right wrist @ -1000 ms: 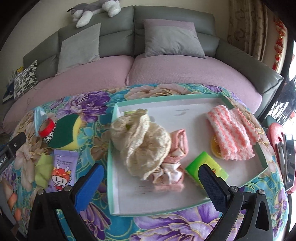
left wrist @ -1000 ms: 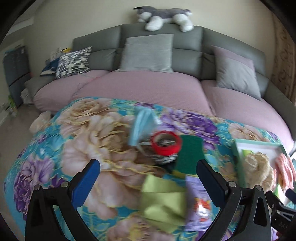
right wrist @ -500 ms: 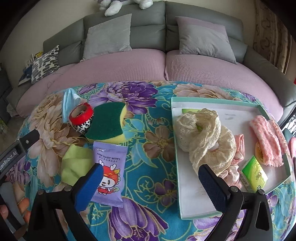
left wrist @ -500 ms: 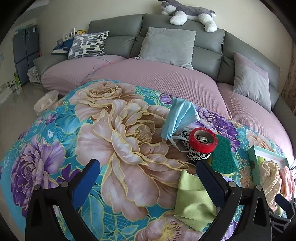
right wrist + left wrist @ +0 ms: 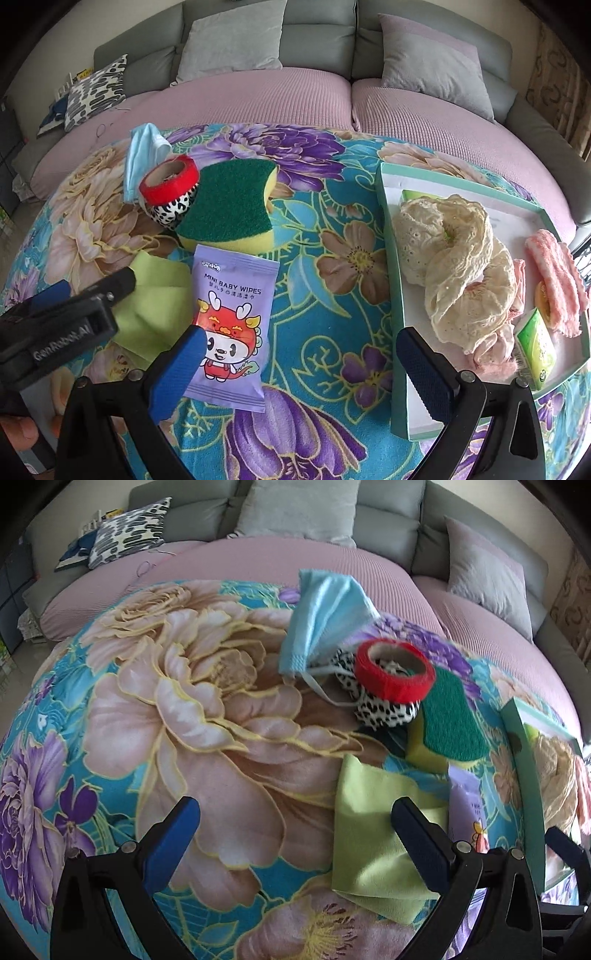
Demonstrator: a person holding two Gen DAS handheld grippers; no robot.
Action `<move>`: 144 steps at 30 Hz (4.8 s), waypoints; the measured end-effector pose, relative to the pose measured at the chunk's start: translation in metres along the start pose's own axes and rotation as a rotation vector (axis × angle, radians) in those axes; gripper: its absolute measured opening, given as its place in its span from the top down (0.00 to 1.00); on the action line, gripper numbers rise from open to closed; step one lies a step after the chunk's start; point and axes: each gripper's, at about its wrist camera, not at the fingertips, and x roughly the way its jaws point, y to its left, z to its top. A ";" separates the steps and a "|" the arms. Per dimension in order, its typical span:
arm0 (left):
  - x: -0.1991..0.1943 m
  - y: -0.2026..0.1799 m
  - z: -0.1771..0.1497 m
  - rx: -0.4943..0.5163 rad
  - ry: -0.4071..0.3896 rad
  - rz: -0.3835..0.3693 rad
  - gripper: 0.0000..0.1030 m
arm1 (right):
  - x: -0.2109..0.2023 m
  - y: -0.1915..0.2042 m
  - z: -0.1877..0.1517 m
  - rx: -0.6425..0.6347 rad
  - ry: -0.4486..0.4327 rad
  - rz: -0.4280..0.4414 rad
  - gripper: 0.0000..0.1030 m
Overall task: Organize soft objects
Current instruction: 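Grasp the lime-green cloth with the left gripper while the right gripper approaches the wipes pack, then grasp the purple MINI BABY WIPES pack with the right gripper while the left gripper holds the cloth, then lift and carry the cloth and wipes pack over the white tray with both grippers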
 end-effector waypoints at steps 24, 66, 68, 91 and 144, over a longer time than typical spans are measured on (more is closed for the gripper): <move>0.005 -0.043 -0.012 0.183 0.058 -0.070 0.69 | -0.001 -0.015 -0.001 0.039 0.017 -0.034 0.00; -0.002 0.016 0.003 0.015 0.009 0.007 0.92 | 0.032 0.036 -0.005 -0.055 0.027 0.089 0.16; 0.000 0.017 0.004 0.013 0.012 0.007 0.92 | 0.032 0.037 -0.005 -0.057 0.024 0.086 0.17; -0.016 0.009 0.009 0.044 -0.032 0.014 0.92 | 0.023 0.017 -0.003 0.017 0.007 0.160 0.49; -0.122 -0.231 0.041 0.444 -0.336 -0.302 0.93 | -0.066 -0.198 -0.007 0.382 -0.229 -0.154 0.49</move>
